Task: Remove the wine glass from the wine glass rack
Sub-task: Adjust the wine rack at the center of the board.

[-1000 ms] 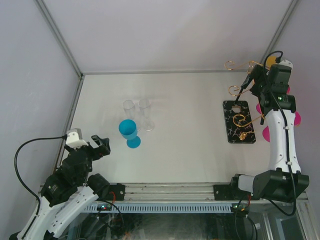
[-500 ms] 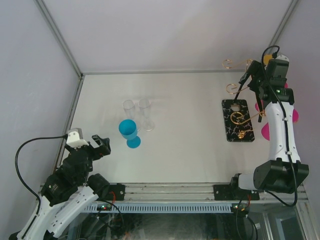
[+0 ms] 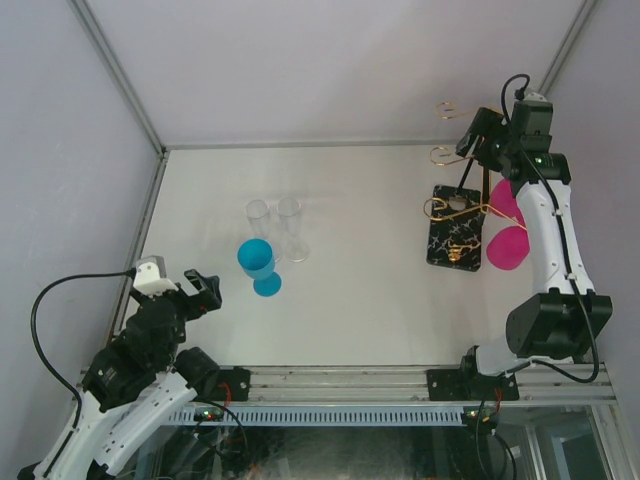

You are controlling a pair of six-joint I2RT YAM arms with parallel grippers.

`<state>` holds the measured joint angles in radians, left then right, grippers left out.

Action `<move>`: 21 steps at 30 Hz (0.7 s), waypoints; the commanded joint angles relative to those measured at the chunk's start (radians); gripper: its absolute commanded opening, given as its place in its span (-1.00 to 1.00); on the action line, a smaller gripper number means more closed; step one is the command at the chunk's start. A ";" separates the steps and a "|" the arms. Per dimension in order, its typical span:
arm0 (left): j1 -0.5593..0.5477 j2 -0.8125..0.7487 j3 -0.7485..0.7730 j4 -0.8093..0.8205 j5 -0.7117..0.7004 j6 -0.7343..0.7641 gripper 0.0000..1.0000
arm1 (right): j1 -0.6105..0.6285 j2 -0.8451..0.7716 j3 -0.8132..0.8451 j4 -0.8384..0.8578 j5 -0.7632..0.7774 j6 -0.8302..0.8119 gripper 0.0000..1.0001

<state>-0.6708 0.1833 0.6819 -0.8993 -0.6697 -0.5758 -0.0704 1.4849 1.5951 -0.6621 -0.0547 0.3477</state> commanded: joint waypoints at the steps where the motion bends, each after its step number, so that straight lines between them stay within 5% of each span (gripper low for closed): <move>1: 0.007 0.016 -0.008 0.037 0.001 -0.001 0.99 | 0.034 0.039 0.089 0.093 -0.066 0.008 0.72; 21: 0.007 0.010 -0.008 0.036 0.001 -0.001 0.99 | 0.069 -0.116 0.121 -0.035 0.055 -0.006 0.70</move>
<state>-0.6708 0.1833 0.6819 -0.8993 -0.6697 -0.5758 -0.0143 1.4628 1.6646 -0.6872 -0.0292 0.3542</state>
